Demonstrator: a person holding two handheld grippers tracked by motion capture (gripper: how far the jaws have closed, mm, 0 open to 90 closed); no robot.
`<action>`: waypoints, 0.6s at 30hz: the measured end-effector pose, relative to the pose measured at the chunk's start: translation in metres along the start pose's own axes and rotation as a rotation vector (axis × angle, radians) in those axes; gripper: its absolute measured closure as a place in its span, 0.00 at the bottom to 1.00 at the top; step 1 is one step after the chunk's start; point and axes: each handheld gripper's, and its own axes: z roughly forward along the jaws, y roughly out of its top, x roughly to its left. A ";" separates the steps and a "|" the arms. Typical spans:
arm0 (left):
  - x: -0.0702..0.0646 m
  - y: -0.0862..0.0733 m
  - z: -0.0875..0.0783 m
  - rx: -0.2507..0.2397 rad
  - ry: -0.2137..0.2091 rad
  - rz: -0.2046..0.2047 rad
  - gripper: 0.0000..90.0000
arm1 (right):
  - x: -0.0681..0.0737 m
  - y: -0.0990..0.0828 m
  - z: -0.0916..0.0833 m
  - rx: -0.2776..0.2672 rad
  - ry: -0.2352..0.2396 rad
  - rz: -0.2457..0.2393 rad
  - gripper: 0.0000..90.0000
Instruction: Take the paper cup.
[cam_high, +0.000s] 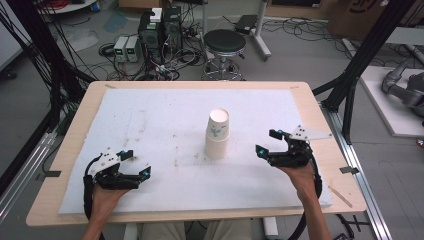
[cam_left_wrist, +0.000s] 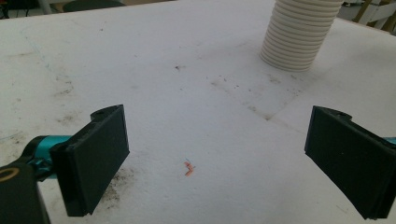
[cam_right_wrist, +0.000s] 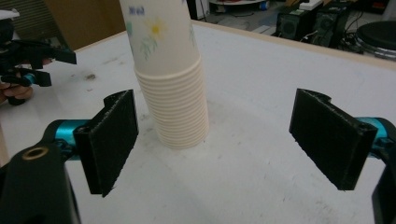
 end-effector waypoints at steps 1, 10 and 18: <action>0.000 0.000 0.000 0.001 0.001 0.002 0.07 | 0.001 0.008 -0.002 0.006 -0.001 -0.012 0.18; -0.001 0.000 -0.001 -0.010 0.000 0.007 0.07 | 0.007 0.064 -0.011 0.040 0.006 -0.087 0.18; 0.000 0.000 -0.001 -0.009 -0.003 0.010 0.07 | 0.012 0.101 0.003 0.129 0.050 -0.143 0.18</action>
